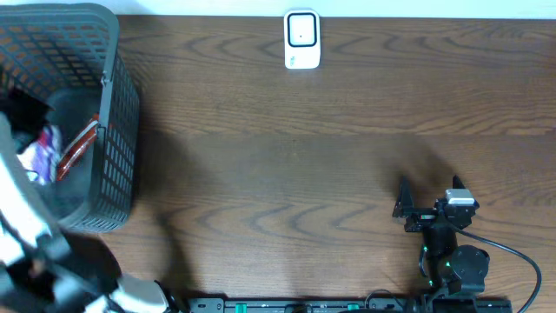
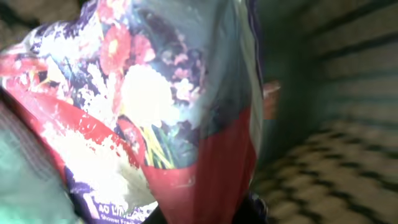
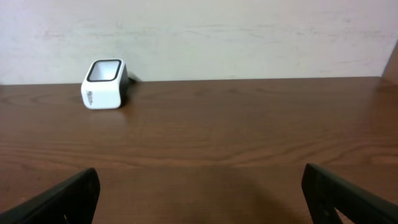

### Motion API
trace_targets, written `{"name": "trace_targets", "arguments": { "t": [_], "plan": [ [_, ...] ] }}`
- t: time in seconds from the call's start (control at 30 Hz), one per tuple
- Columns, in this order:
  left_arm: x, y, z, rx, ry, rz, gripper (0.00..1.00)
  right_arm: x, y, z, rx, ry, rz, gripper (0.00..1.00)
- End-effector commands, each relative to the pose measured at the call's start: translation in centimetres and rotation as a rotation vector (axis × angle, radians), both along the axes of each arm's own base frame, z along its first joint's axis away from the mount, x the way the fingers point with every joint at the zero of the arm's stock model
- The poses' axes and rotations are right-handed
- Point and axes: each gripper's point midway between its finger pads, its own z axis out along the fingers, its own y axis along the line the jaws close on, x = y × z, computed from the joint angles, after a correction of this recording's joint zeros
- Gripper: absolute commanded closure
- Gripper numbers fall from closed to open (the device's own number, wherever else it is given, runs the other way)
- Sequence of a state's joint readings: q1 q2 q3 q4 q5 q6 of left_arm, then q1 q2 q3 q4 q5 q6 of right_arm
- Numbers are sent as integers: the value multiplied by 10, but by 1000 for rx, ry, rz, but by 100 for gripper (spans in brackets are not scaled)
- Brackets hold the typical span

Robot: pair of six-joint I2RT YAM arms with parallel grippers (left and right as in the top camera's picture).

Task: Scan the item barcode
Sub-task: 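Grasp the purple-red floral packet with the left gripper, then carry the purple packet out and drop it on the table centre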

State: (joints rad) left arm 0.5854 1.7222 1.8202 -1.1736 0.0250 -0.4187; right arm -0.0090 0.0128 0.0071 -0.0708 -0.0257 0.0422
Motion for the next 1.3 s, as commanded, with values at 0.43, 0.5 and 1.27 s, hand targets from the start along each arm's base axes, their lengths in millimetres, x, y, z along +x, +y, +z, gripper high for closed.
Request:
{"name": "trace_targets", "arguments": {
  "t": [0.43, 0.5, 1.27],
  "plan": [
    [42, -63, 155, -3, -653, -278, 93, 0, -5, -1, 12, 2, -22, 1],
    [55, -80, 178, -37, -767, -385, 92, 0, -5, -1, 12, 2, -22, 1],
    [74, -363, 195, -70, -877, -1236, 92, 0, -5, -1, 12, 2, -22, 1]
  ]
}}
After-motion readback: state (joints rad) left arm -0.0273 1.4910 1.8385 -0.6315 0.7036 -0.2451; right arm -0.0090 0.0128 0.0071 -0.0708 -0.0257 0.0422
